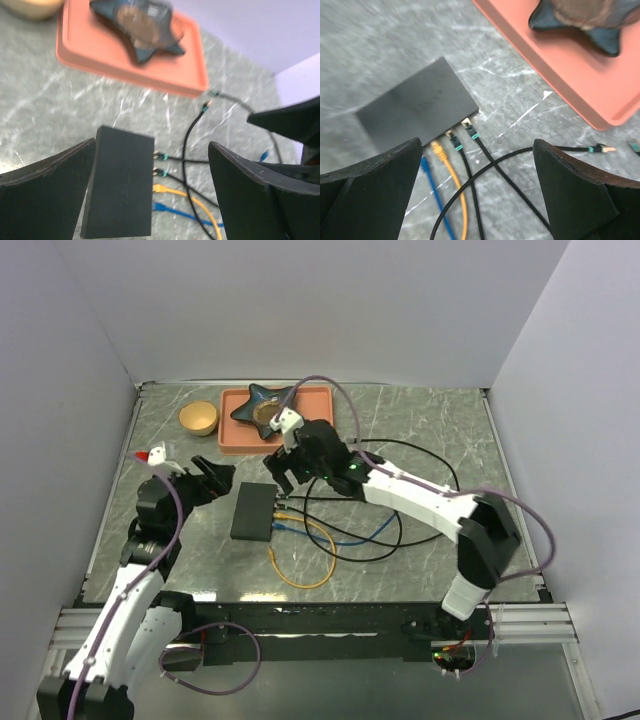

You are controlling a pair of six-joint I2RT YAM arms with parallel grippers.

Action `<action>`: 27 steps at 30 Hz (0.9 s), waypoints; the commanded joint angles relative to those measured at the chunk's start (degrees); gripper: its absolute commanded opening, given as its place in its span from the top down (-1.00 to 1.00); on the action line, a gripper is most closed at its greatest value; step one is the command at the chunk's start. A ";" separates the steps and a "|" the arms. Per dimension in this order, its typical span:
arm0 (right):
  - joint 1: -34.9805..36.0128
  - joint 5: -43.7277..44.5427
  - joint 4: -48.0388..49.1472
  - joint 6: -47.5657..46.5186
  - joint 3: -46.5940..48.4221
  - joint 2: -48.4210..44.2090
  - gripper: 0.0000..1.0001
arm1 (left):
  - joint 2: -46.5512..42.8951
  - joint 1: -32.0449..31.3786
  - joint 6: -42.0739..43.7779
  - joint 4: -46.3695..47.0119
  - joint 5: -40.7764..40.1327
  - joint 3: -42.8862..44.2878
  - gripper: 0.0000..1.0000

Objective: Insert the plug into the switch port

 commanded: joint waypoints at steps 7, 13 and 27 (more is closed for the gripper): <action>1.57 -3.02 3.95 4.71 -12.35 -20.29 -0.99 | -13.01 0.06 -1.21 -6.53 -4.11 5.08 -0.93; 1.83 1.99 6.76 6.55 -20.96 -30.05 -0.99 | -14.68 0.06 -2.44 -7.23 -5.43 4.99 -0.92; 1.92 4.28 6.68 6.99 -23.43 -34.73 -0.99 | -15.92 0.06 -2.71 -4.94 -4.46 3.06 -0.92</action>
